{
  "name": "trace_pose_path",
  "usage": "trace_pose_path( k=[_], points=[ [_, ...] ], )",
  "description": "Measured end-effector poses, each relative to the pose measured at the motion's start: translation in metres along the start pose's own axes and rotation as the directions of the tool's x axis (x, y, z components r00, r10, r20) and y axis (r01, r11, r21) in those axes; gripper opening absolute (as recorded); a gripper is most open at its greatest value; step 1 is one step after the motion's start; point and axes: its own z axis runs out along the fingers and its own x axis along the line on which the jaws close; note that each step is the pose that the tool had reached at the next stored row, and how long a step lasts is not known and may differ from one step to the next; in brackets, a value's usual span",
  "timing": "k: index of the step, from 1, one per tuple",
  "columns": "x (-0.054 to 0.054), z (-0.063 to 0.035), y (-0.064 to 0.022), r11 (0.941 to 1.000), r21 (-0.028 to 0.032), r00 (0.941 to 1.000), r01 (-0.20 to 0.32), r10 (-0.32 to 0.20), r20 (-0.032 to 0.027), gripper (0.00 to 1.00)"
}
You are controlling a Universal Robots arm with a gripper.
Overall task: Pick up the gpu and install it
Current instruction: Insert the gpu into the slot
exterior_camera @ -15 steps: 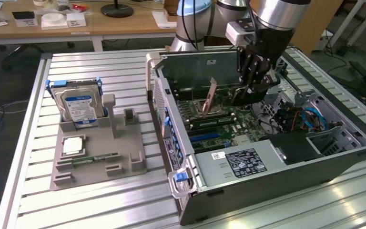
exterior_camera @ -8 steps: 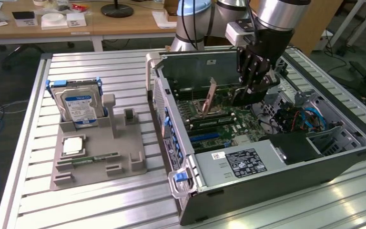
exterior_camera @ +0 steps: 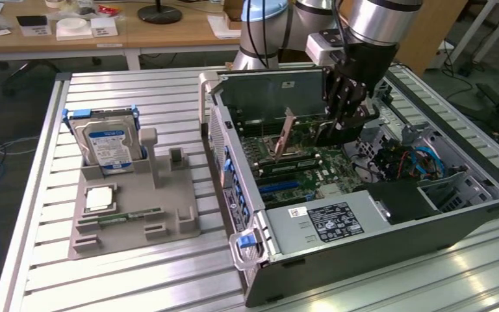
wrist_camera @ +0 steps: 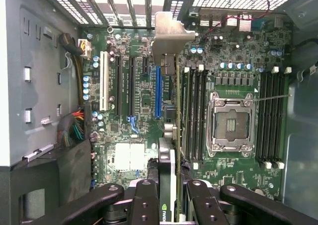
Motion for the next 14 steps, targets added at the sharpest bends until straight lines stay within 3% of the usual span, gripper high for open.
trace_pose_path(
  k=[14],
  points=[
    [0.0002, 0.007, 0.0, 1.0, 0.0001, 1.0, 0.0, 0.0, 0.0001, 0.26]
  ],
)
